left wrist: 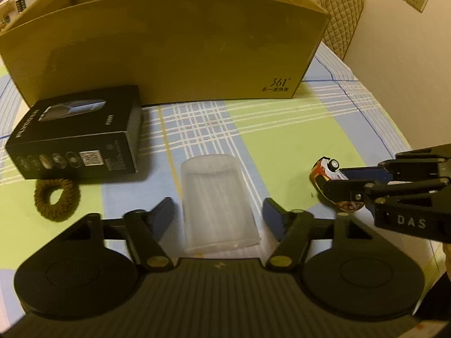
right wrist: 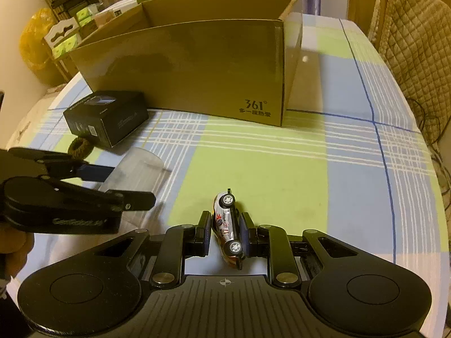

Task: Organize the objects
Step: 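Grasp the toy race car with the right gripper while the left grasps the clear cup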

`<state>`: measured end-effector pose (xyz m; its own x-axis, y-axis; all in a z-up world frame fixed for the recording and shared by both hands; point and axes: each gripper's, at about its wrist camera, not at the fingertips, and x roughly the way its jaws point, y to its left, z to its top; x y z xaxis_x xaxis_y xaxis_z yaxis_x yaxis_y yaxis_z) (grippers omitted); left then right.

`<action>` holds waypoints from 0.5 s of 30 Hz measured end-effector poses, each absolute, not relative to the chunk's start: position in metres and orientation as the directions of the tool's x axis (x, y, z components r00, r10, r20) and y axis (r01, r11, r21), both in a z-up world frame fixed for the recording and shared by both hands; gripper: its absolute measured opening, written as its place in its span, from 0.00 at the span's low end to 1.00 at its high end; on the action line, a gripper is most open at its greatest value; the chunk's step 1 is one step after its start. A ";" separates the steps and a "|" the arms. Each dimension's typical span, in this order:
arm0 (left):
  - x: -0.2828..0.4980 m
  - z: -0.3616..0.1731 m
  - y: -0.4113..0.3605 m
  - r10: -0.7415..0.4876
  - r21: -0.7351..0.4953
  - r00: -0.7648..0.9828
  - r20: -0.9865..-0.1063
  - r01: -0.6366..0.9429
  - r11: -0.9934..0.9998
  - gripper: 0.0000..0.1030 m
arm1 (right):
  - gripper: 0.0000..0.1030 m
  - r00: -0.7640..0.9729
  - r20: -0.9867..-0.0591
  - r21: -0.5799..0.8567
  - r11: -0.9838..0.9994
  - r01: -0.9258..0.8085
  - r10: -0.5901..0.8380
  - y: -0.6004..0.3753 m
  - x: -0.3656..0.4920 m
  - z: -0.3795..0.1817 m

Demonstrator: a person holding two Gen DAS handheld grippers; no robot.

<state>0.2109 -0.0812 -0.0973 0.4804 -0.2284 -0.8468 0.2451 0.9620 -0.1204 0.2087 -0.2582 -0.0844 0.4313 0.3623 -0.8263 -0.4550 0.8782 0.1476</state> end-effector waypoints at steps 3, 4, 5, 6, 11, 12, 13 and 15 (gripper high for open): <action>0.210 -0.099 -0.085 -0.204 -0.080 0.488 -0.849 0.263 0.962 0.47 | 0.18 0.444 -0.824 0.118 0.874 -0.472 0.351 -0.255 0.207 -0.086; 0.209 -0.099 -0.084 -0.204 -0.079 0.485 -0.850 0.265 0.961 0.47 | 0.18 0.452 -0.827 0.092 0.874 -0.477 0.334 -0.253 0.206 -0.087; 0.208 -0.099 -0.083 -0.204 -0.079 0.482 -0.852 0.267 0.961 0.47 | 0.18 0.458 -0.830 0.068 0.873 -0.482 0.318 -0.251 0.205 -0.090; 0.205 -0.099 -0.082 -0.201 -0.072 0.481 -0.853 0.273 0.959 0.47 | 0.18 0.462 -0.832 0.051 0.872 -0.486 0.306 -0.250 0.205 -0.092; 0.191 -0.099 -0.069 -0.187 -0.054 0.484 -0.855 0.274 0.960 0.47 | 0.18 0.469 -0.830 0.032 0.865 -0.500 0.302 -0.247 0.205 -0.096; 0.190 -0.099 -0.066 -0.187 -0.056 0.487 -0.853 0.271 0.961 0.47 | 0.17 0.470 -0.828 0.036 0.865 -0.500 0.306 -0.247 0.205 -0.096; 0.190 -0.099 -0.065 -0.187 -0.058 0.487 -0.853 0.269 0.962 0.47 | 0.17 0.470 -0.827 0.041 0.866 -0.498 0.310 -0.248 0.205 -0.096; 0.190 -0.098 -0.063 -0.193 -0.064 0.488 -0.851 0.269 0.961 0.47 | 0.17 0.473 -0.825 0.041 0.869 -0.494 0.308 -0.249 0.204 -0.096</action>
<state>0.1897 -0.0635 -0.0985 0.4878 -0.1934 -0.8513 0.2686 0.9611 -0.0644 0.2042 -0.2488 -0.0959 0.4730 0.3081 -0.8254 -0.4939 0.8686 0.0411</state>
